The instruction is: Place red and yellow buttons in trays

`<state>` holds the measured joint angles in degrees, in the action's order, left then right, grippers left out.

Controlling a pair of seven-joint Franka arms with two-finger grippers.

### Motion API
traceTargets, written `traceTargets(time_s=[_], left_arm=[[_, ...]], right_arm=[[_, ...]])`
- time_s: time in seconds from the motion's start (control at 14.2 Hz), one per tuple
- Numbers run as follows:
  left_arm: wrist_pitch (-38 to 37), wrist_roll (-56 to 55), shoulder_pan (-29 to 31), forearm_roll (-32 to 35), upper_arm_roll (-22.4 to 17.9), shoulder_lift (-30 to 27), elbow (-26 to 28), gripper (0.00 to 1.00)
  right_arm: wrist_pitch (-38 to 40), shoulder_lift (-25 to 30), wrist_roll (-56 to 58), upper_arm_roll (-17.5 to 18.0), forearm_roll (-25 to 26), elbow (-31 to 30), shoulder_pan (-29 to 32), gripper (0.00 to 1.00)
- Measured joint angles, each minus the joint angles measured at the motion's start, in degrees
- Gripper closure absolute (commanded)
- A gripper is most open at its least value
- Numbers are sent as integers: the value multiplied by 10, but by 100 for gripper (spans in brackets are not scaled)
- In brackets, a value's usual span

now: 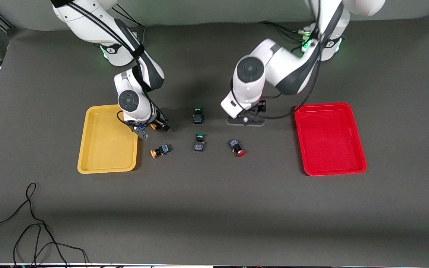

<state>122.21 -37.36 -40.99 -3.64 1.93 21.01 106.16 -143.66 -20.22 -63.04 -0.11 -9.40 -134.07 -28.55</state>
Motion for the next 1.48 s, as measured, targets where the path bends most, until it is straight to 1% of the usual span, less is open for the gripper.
traceTargets(time_s=[0.07, 0.21, 0.28, 0.42, 0.49, 0.56, 0.63, 0.7, 0.77, 0.84, 0.91, 0.98, 1.12, 1.19, 1.26, 1.41, 1.48], left_arm=[[31, 0, -2, 0, 0, 14, 14, 0], [80, 0, -7, 0, 0, 38, 39, 0], [101, -1, -9, 0, 0, 52, 47, 0], [136, -6, -11, 0, 0, 82, 52, 0], [149, -11, -13, 0, 0, 97, 52, 5], [159, -17, -15, 0, 0, 108, 52, 21], [164, -23, -19, 0, 0, 116, 52, 55], [168, -29, -21, 0, 0, 119, 51, 82], [168, -33, -22, 0, 0, 120, 50, 88], [168, -35, -22, 0, -1, 120, 50, 89], [168, -37, -22, 0, -2, 119, 48, 93], [168, -38, -22, 0, -3, 119, 47, 94], [166, -40, -21, 0, -7, 114, 42, 94], [155, -40, -19, 0, -9, 106, 41, 94], [134, -39, -12, 0, -11, 94, 39, 94], [78, -24, 20, -7, -11, 55, 32, 94], [50, -1, 37, -24, -11, 32, 31, 92]], right_arm=[[-3, -1, 0, 0, 0, -1, 0, 53], [-4, -2, 0, 0, 0, -1, 0, 69], [-6, -2, -1, 0, -1, 0, 0, 73], [-6, 0, -1, 0, -1, 1, 0, 74], [-6, 3, -1, 0, -1, 1, 0, 74], [-1, 12, -1, -2, -1, 4, 0, 74], [17, 27, -1, -5, -1, 8, 0, 74], [48, 52, -1, -13, -1, 15, 0, 73], [90, 83, 1, -28, -1, 24, 1, 73], [140, 118, 14, -52, -1, 36, 1, 73], [193, 155, 44, -85, -1, 47, 2, 73], [233, 190, 86, -123, -1, 53, 3, 73], [274, 238, 165, -192, -1, 49, 10, 73], [278, 246, 190, -214, -1, 40, 12, 73], [272, 245, 207, -227, -1, 27, 14, 72], [218, 226, 240, -245, -1, -13, 14, 72], [177, 211, 264, -255, -1, -36, 14, 72]])
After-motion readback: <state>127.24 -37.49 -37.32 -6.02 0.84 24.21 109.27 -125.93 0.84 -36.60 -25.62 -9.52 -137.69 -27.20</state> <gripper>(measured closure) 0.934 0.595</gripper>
